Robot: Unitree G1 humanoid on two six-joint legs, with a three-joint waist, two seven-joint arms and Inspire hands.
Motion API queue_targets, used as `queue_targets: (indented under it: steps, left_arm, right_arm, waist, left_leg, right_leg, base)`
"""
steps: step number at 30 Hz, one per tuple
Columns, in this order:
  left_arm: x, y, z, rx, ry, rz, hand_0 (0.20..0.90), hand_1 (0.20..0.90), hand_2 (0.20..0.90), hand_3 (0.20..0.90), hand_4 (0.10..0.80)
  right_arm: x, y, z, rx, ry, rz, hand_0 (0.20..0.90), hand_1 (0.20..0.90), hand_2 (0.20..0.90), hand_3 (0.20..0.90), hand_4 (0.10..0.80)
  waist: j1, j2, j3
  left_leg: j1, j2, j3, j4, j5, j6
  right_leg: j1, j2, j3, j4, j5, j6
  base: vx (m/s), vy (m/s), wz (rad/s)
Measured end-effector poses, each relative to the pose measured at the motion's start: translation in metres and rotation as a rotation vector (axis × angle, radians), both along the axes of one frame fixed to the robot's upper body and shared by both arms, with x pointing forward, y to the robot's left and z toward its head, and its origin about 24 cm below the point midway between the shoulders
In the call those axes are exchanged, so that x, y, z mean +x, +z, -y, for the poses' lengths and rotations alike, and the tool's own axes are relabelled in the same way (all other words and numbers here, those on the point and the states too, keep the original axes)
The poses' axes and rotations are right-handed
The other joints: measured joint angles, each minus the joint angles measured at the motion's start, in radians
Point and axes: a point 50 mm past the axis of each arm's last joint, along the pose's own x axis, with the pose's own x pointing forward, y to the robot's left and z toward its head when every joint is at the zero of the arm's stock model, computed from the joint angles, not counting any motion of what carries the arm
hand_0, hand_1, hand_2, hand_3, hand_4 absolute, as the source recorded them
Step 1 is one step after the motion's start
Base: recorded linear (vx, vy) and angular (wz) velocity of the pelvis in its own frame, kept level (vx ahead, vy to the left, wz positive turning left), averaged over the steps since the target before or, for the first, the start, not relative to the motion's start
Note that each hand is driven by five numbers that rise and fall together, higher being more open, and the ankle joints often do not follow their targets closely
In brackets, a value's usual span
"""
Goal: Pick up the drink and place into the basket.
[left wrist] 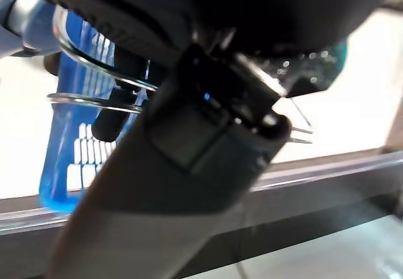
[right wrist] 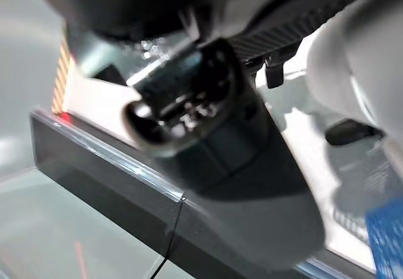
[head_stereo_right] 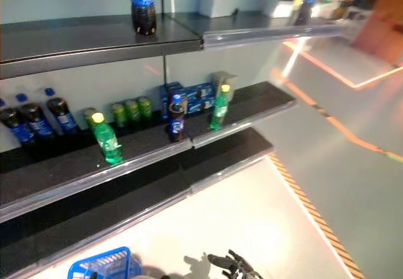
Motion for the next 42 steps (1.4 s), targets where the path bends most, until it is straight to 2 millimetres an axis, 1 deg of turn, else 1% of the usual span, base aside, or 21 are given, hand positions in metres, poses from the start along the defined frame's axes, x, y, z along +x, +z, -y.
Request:
queue_targets:
  steps: [2,4,5,7,8,10,12,13,16,19,21,26,28,30,32,33,36,38,39,40,42]
  left_arm:
    - [0.013,0.002,-0.003,0.010,-0.011,0.031,0.300,0.300,0.300,0.200,0.100]
    - [0.024,0.008,-0.012,0.038,-0.036,0.071,0.300,0.300,0.300,0.200,0.100]
    - [0.028,0.011,-0.018,0.062,-0.059,0.085,0.300,0.300,0.300,0.200,0.100]
    - [0.030,0.009,-0.014,0.049,-0.057,0.079,0.300,0.300,0.300,0.200,0.100]
    - [0.028,0.008,-0.007,0.048,-0.070,0.081,0.300,0.300,0.300,0.200,0.100]
    - [0.027,0.006,-0.001,0.032,-0.070,0.074,0.300,0.300,0.300,0.200,0.100]
    - [0.040,0.008,0.002,0.053,-0.165,0.090,0.300,0.300,0.300,0.200,0.100]
    - [0.049,0.010,0.003,0.062,-0.221,0.107,0.300,0.300,0.300,0.200,0.100]
    - [0.054,0.012,0.004,0.064,-0.279,0.131,0.300,0.300,0.300,0.200,0.100]
    - [0.051,0.009,0.010,0.030,-0.261,0.120,0.300,0.300,0.300,0.200,0.100]
    - [0.045,0.005,0.015,0.007,-0.255,0.093,0.300,0.300,0.300,0.200,0.100]
    - [0.033,0.002,0.014,-0.001,-0.231,0.055,0.300,0.300,0.300,0.200,0.100]
    - [0.028,0.001,0.014,-0.007,-0.212,0.042,0.300,0.300,0.300,0.200,0.100]
    - [0.024,0.001,0.009,0.003,-0.196,0.034,0.300,0.300,0.300,0.200,0.100]
    - [0.022,0.004,-0.002,0.030,-0.207,0.027,0.300,0.300,0.300,0.200,0.100]
    - [0.027,0.004,-0.001,0.027,-0.211,0.038,0.300,0.300,0.300,0.200,0.100]
    - [0.029,0.005,0.000,0.035,-0.235,0.046,0.300,0.300,0.300,0.200,0.100]
    - [0.020,0.006,-0.006,0.050,-0.237,0.023,0.300,0.300,0.300,0.200,0.100]
    - [0.017,0.006,-0.007,0.052,-0.233,0.015,0.300,0.300,0.300,0.200,0.100]
    - [0.013,0.004,-0.003,0.036,-0.216,-0.007,0.300,0.300,0.300,0.200,0.100]
    - [0.011,0.003,0.007,0.016,-0.222,0.000,0.300,0.300,0.300,0.200,0.100]
  right_arm:
    - [0.007,0.002,0.004,-0.013,-0.008,0.014,0.900,0.900,0.900,0.900,0.800]
    - [0.003,0.000,-0.001,-0.003,-0.004,-0.016,0.900,0.900,0.900,0.900,0.800]
    - [-0.002,-0.002,-0.008,0.016,-0.007,-0.033,0.900,0.900,0.900,0.900,0.800]
    - [0.000,-0.001,-0.006,0.007,-0.004,-0.039,0.900,0.900,0.900,0.900,0.800]
    - [0.010,0.004,-0.001,-0.002,0.004,-0.012,0.900,0.900,0.900,0.900,0.800]
    - [0.017,0.007,0.005,-0.018,0.009,0.008,0.900,0.900,0.900,0.900,0.800]
    - [0.001,0.003,0.011,-0.022,-0.043,-0.035,0.900,0.900,0.900,0.900,0.800]
    - [-0.008,0.000,0.011,-0.018,-0.064,-0.057,0.900,0.900,0.900,0.900,0.800]
    - [-0.016,-0.002,0.016,-0.018,-0.105,-0.076,0.900,0.900,0.900,0.900,0.800]
    - [-0.016,0.000,0.025,-0.030,-0.148,-0.058,0.900,0.900,0.900,0.900,0.800]
    - [-0.020,-0.003,0.023,-0.023,-0.159,-0.076,0.900,0.900,0.900,0.900,0.800]
    - [-0.021,-0.006,0.004,0.037,-0.137,-0.079,0.900,0.900,0.900,0.900,0.800]
    - [-0.013,-0.003,0.003,0.027,-0.124,-0.039,0.900,0.900,0.900,0.900,0.800]
    - [0.000,0.002,0.005,0.016,-0.106,0.014,0.900,0.900,0.900,0.900,0.800]
    - [0.001,0.003,0.001,0.023,-0.085,0.022,0.900,0.900,0.900,0.900,0.800]
    - [0.000,0.003,0.001,0.014,-0.090,0.017,0.900,0.900,0.900,0.900,0.800]
    - [0.002,0.004,0.006,-0.014,-0.096,0.005,0.900,0.900,0.900,0.900,0.800]
    - [0.002,0.004,-0.003,-0.001,-0.077,-0.015,0.900,0.900,0.900,0.900,0.800]
    - [0.002,0.003,-0.006,0.008,-0.074,-0.019,0.900,0.900,0.900,0.900,0.800]
    - [0.003,0.004,-0.006,0.002,-0.065,-0.020,0.900,0.900,0.900,0.900,0.800]
    - [0.005,0.006,-0.004,0.000,-0.046,-0.017,0.900,0.900,0.900,0.900,0.800]
  waist:
    - [-0.029,0.010,0.011]
    - [-0.024,-0.017,0.018]
    - [-0.022,-0.049,0.015]
    - [-0.018,-0.032,0.015]
    - [0.002,-0.008,0.018]
    - [0.014,0.002,0.024]
    - [-0.010,-0.040,0.034]
    - [-0.017,-0.050,0.039]
    - [0.005,-0.068,0.041]
    - [-0.021,-0.040,0.047]
    - [-0.020,-0.013,0.051]
    - [-0.024,-0.022,0.045]
    - [-0.047,-0.007,0.056]
    - [-0.062,-0.008,0.057]
    - [-0.077,-0.025,0.046]
    - [-0.079,-0.027,0.044]
    - [-0.083,-0.024,0.046]
    - [-0.070,-0.041,0.037]
    - [-0.069,-0.049,0.035]
    - [-0.071,-0.032,0.037]
    - [-0.056,0.000,0.036]
  left_leg:
    - [0.014,0.020,-0.079,-0.004,-0.011,-0.036]
    - [0.034,0.050,-0.087,0.014,-0.054,-0.076]
    - [0.042,0.069,-0.051,0.017,-0.066,-0.095]
    - [0.062,0.139,-0.007,-0.002,-0.070,-0.102]
    - [0.065,0.201,0.016,0.010,-0.076,-0.097]
    - [0.030,0.234,0.028,0.055,-0.057,-0.104]
    - [-0.079,0.223,0.123,0.155,0.073,-0.186]
    - [-0.109,0.220,0.181,0.170,0.113,-0.188]
    - [-0.074,0.179,0.321,0.148,0.088,-0.139]
    - [-0.027,0.115,0.384,0.042,0.054,-0.104]
    - [0.004,0.114,0.378,-0.022,0.035,-0.053]
    - [0.035,0.079,0.362,-0.025,0.003,-0.043]
    - [0.057,0.081,0.361,-0.040,-0.012,-0.032]
    - [0.082,0.080,0.362,-0.046,-0.011,-0.016]
    - [0.085,0.075,0.346,-0.049,-0.015,-0.023]
    - [0.072,0.074,0.354,-0.044,-0.013,-0.024]
    - [0.055,0.084,0.349,-0.030,-0.004,-0.037]
    - [0.061,0.105,0.350,-0.025,0.001,-0.083]
    - [0.066,0.105,0.350,-0.024,-0.001,-0.093]
    - [0.084,0.137,0.343,-0.024,-0.002,-0.115]
    - [0.105,0.195,0.345,-0.024,-0.006,-0.150]
  right_leg:
    - [0.010,-0.051,0.055,-0.162,0.146,0.045]
    - [0.057,-0.048,0.053,-0.185,0.180,0.058]
    - [0.081,-0.041,0.055,-0.188,0.213,0.043]
    - [0.080,-0.001,0.032,-0.152,0.187,0.008]
    - [0.083,0.056,0.004,-0.146,0.175,-0.028]
    - [0.085,0.086,-0.029,-0.142,0.161,-0.056]
    - [0.146,0.072,-0.132,-0.210,0.158,-0.079]
    - [0.180,0.067,-0.186,-0.246,0.162,-0.091]
    - [0.217,0.063,-0.232,-0.267,0.147,-0.111]
    - [0.241,0.074,-0.280,-0.277,0.135,-0.103]
    - [0.238,0.098,-0.272,-0.267,0.122,-0.095]
    - [0.241,0.077,-0.260,-0.196,0.088,-0.070]
    - [0.152,0.030,-0.202,0.058,0.023,-0.016]
    - [0.021,-0.006,-0.132,0.310,0.034,0.024]
    - [0.009,-0.025,-0.116,0.260,0.022,0.025]
    - [0.012,-0.063,-0.104,0.187,0.012,0.004]
    - [0.033,-0.113,-0.046,0.035,0.057,0.026]
    - [0.087,-0.105,-0.085,-0.114,0.133,0.009]
    - [0.099,-0.100,-0.075,-0.141,0.181,0.026]
    - [0.136,-0.068,-0.085,-0.167,0.195,0.032]
    - [0.170,-0.004,-0.085,-0.217,0.202,0.002]
  base:
    - [0.274,-0.554,1.20]
    - [0.191,-0.489,1.09]
    - [0.171,-0.442,1.30]
    - [0.173,-0.372,0.60]
    - [0.163,-0.313,-0.01]
    - [0.131,-0.299,0.26]
    - [0.140,-0.318,1.57]
    - [0.188,-0.171,1.97]
    - [0.168,0.006,0.54]
    - [0.127,0.044,0.49]
    - [0.184,0.110,0.29]
    - [0.151,0.128,0.07]
    - [0.064,0.068,-0.01]
    - [0.044,-0.123,0.06]
    - [0.031,-0.349,0.38]
    - [0.008,-0.357,0.70]
    - [0.010,-0.371,0.54]
    - [0.002,-0.307,0.00]
    - [-0.008,-0.241,-0.04]
    - [0.001,-0.211,-0.09]
    - [-0.011,-0.233,-0.17]
